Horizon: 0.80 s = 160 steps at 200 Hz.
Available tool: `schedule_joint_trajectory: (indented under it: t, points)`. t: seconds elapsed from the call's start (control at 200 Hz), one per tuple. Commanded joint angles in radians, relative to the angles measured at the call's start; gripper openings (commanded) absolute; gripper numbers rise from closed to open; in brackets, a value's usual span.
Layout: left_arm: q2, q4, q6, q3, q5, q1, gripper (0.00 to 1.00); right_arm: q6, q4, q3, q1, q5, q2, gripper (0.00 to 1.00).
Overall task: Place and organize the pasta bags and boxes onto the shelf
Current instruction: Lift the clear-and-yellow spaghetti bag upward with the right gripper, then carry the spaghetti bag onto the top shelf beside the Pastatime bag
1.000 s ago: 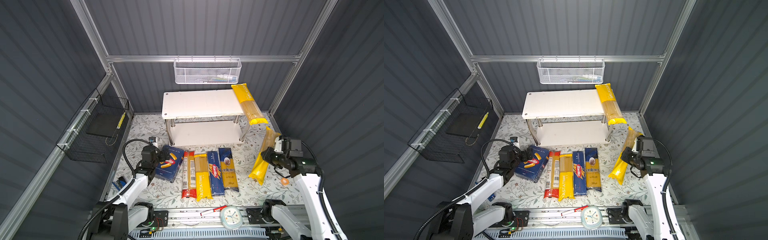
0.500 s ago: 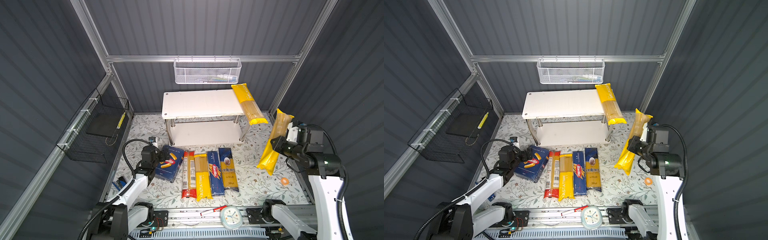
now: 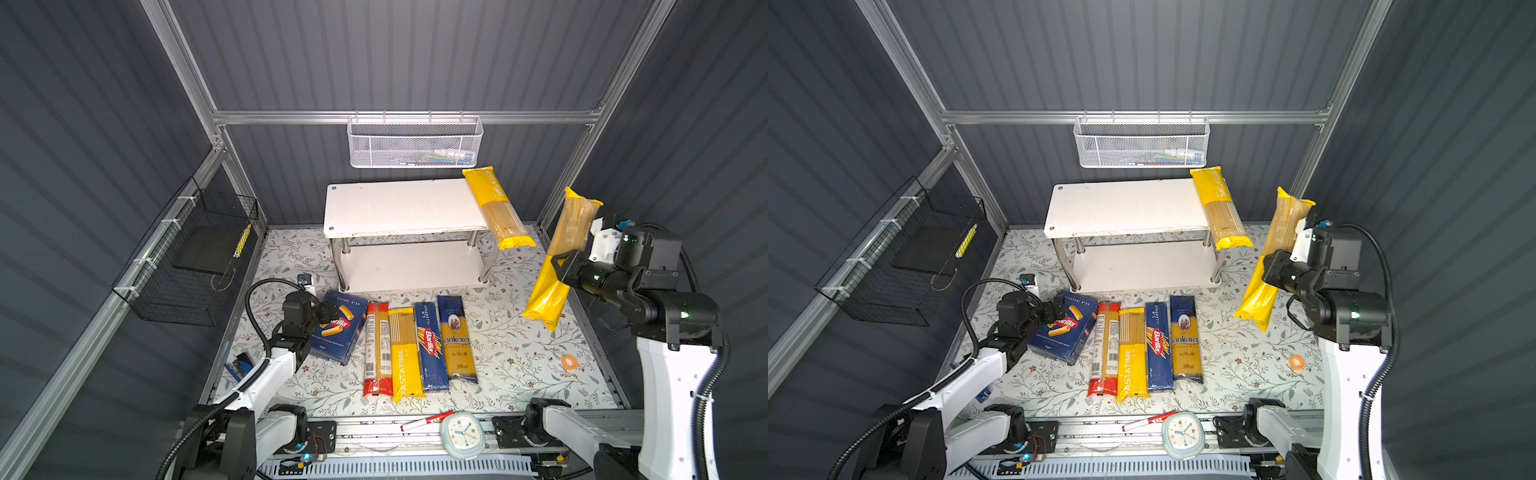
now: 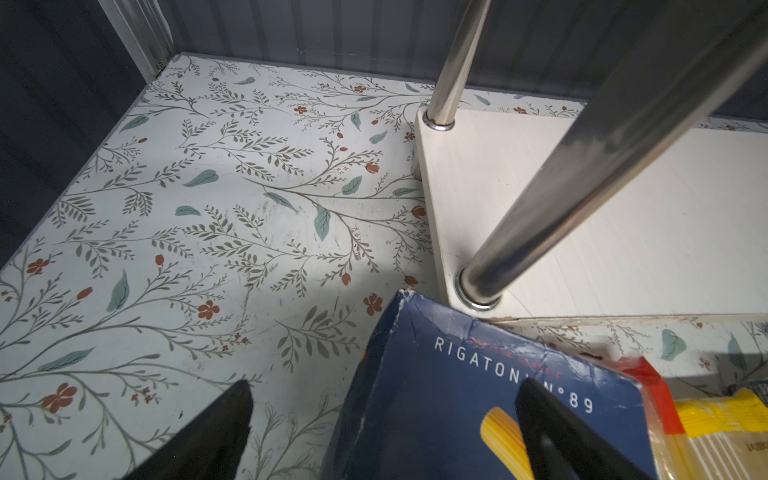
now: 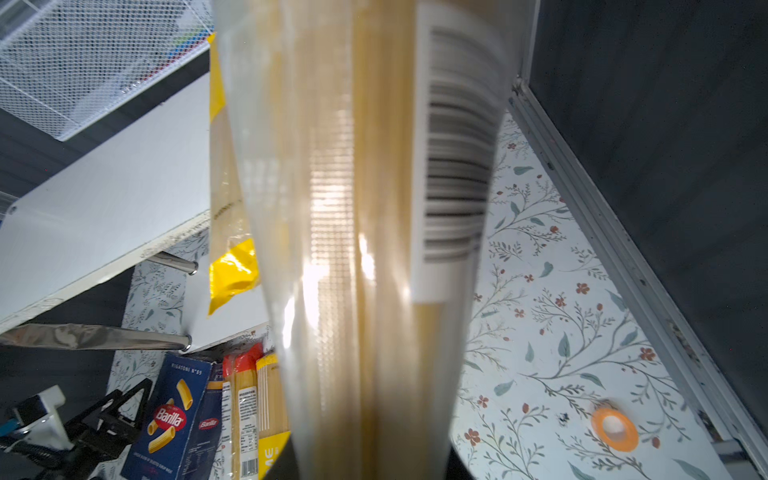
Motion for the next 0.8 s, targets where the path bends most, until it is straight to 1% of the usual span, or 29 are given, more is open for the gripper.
schedule_joint_trajectory:
  t: [0.0,0.07,0.145,0.16,0.24,0.33,0.485,0.6,0.795]
  points:
    - [-0.017,0.004,0.012,-0.009,-0.008,-0.005,1.00,0.018,0.161,0.083,0.055,-0.068,-0.003,0.00]
    - [-0.017,0.004,0.012,-0.008,-0.008,-0.005,1.00,0.004,0.164,0.125,0.106,-0.037,0.023,0.00]
    - [-0.014,0.004,0.011,-0.006,-0.008,-0.005,0.99,0.002,0.160,0.180,0.130,-0.055,0.053,0.00]
    - [-0.013,0.003,0.012,-0.006,-0.008,-0.005,0.99,0.002,0.162,0.190,0.137,-0.058,0.082,0.00]
    - [-0.005,0.006,0.014,-0.003,-0.007,-0.005,1.00,-0.018,0.161,0.245,0.192,-0.029,0.137,0.00]
    - [-0.003,0.005,0.014,-0.001,-0.007,-0.006,1.00,-0.029,0.164,0.302,0.231,-0.035,0.197,0.00]
    - [-0.017,0.010,0.014,-0.011,-0.011,-0.005,1.00,-0.050,0.187,0.380,0.312,0.019,0.291,0.00]
    - [-0.013,0.009,0.013,-0.006,-0.008,-0.006,1.00,-0.043,0.242,0.404,0.342,-0.006,0.344,0.00]
    - [-0.010,0.007,0.014,-0.005,-0.008,-0.005,0.99,-0.038,0.257,0.499,0.356,-0.022,0.462,0.00]
